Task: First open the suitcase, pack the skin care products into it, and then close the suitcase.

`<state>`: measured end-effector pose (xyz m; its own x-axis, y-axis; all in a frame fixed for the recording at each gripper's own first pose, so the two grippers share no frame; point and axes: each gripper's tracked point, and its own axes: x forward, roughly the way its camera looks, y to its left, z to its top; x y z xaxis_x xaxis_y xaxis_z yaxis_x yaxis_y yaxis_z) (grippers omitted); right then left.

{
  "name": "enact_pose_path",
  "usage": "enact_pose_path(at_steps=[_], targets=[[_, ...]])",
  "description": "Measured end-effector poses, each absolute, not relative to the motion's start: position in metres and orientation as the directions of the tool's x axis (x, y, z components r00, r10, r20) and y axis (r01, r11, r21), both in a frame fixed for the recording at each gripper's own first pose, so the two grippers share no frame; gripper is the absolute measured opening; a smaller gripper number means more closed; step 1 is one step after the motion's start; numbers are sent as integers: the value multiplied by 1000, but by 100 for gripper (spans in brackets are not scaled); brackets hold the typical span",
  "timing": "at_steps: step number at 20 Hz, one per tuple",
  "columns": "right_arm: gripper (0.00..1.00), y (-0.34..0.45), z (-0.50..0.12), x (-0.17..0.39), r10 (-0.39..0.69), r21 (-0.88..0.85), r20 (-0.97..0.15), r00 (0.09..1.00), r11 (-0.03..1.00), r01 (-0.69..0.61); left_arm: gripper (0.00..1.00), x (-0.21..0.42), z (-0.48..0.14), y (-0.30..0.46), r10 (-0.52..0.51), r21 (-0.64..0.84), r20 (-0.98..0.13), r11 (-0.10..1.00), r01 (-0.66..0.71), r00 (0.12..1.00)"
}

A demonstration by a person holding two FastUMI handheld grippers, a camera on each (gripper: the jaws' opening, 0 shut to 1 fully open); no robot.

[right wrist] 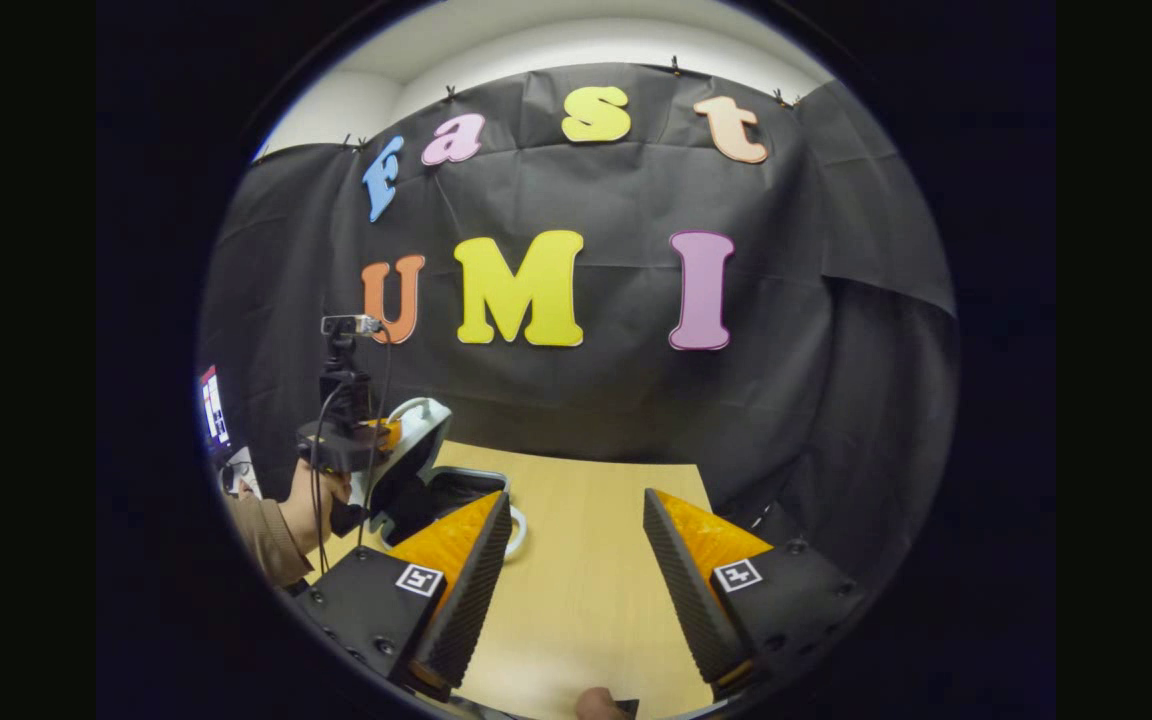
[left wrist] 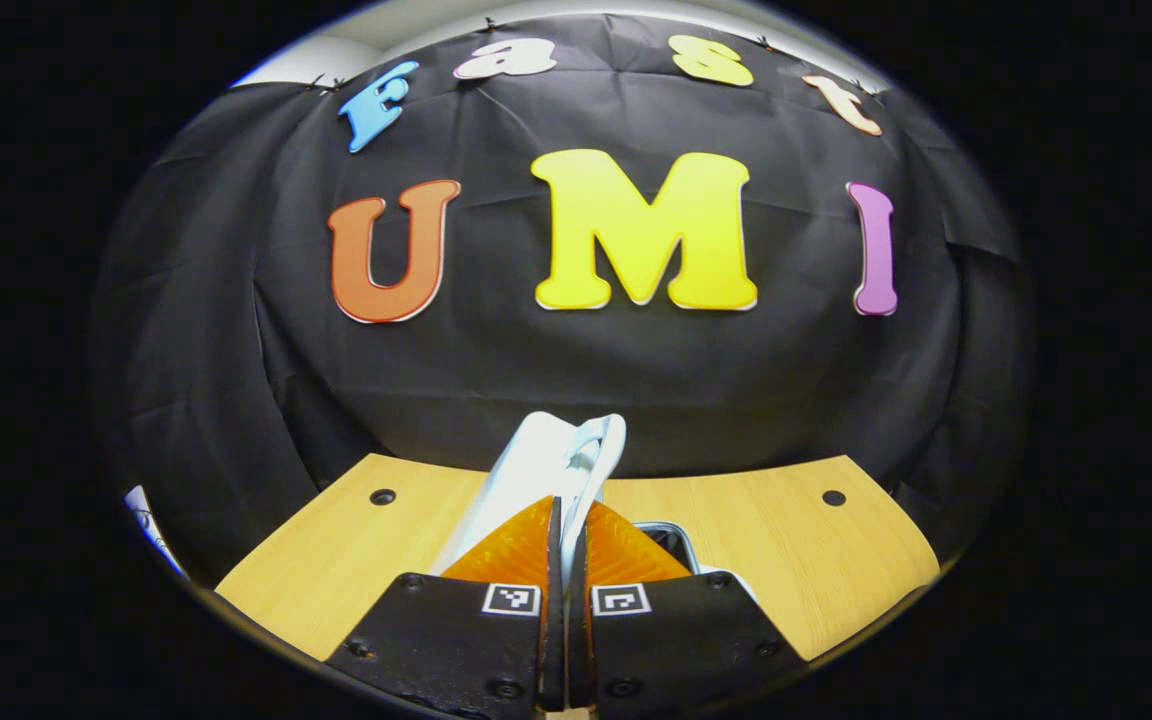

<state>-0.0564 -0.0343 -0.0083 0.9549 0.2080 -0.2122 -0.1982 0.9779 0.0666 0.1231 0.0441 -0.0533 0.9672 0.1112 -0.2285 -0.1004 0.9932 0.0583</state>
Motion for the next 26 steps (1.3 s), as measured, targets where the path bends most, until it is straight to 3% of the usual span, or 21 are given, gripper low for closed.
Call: enact_pose_path(at_steps=[9, 18, 20, 23, 24, 25, 26], targets=[[79, -70, -33, -57, 148, 42, -257, 955, 989, -142, 5, 147, -151, -60, 70, 296, -355, 954, 41, 932], [80, -116, -74, -51, 71, 91, -340, 938, 995, -42, 7, 151, -214, -83, 127, 375, -441, 926, 53, 889], [80, -121, -74, -44, 61, 124, -349, 935, 992, -18, 12, 149, -220, -87, 127, 378, -469, 923, 69, 874], [80, -122, -62, -35, 46, 145, -329, 943, 989, 2, 40, 143, -214, -90, 83, 277, -502, 958, 69, 861], [80, -118, -56, -31, 47, 149, -317, 947, 989, 1, 41, 141, -201, -90, 63, 216, -492, 975, 52, 868], [80, -114, -48, -27, 46, 148, -303, 952, 989, -1, 52, 138, -183, -88, 45, 170, -465, 985, 40, 884], [80, -108, -42, -22, 45, 146, -288, 957, 989, -2, 55, 135, -161, -83, 29, 135, -433, 990, 33, 901]])
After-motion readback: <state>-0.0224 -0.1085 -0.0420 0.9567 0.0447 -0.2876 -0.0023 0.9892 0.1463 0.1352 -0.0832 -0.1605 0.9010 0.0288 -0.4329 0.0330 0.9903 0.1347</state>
